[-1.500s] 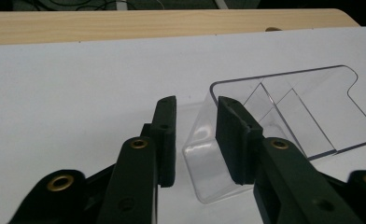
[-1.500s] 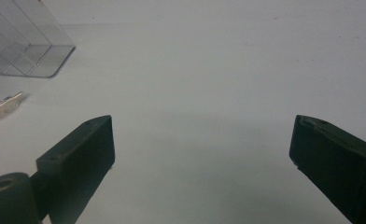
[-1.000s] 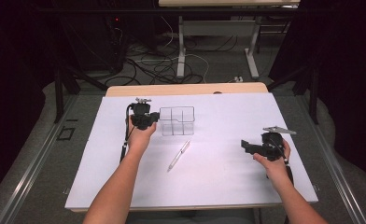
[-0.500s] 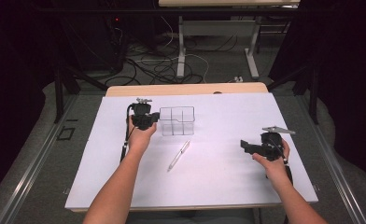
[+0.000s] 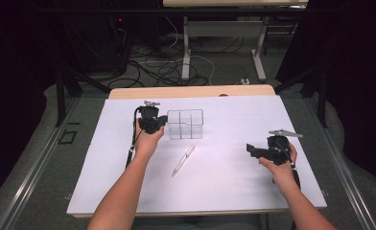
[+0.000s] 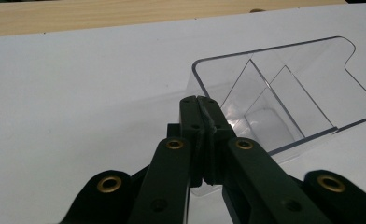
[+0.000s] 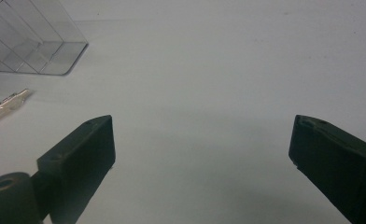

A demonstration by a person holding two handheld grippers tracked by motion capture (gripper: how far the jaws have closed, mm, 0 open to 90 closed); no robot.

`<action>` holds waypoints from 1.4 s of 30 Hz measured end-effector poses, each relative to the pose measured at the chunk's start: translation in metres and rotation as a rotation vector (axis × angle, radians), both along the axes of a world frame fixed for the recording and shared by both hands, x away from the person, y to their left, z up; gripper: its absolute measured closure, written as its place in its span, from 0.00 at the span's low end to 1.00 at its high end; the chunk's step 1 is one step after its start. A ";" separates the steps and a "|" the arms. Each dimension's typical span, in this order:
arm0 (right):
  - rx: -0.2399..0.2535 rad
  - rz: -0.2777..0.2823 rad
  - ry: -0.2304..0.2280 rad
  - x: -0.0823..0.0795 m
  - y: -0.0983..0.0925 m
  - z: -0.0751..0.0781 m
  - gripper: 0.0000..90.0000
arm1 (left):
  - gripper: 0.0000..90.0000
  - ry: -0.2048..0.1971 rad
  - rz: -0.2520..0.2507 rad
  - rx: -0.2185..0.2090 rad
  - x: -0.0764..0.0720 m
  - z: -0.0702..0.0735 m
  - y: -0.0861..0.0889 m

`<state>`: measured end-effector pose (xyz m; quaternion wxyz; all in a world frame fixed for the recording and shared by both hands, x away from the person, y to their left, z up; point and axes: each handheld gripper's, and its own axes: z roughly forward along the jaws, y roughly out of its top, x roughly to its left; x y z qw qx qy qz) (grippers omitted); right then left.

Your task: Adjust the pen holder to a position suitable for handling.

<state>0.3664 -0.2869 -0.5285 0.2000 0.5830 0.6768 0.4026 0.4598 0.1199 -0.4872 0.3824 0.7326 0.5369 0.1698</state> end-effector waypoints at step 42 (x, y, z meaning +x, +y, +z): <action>0.011 0.000 0.009 0.000 -0.003 -0.001 0.07 | 0.85 -0.003 -0.038 -0.040 -0.002 0.002 -0.018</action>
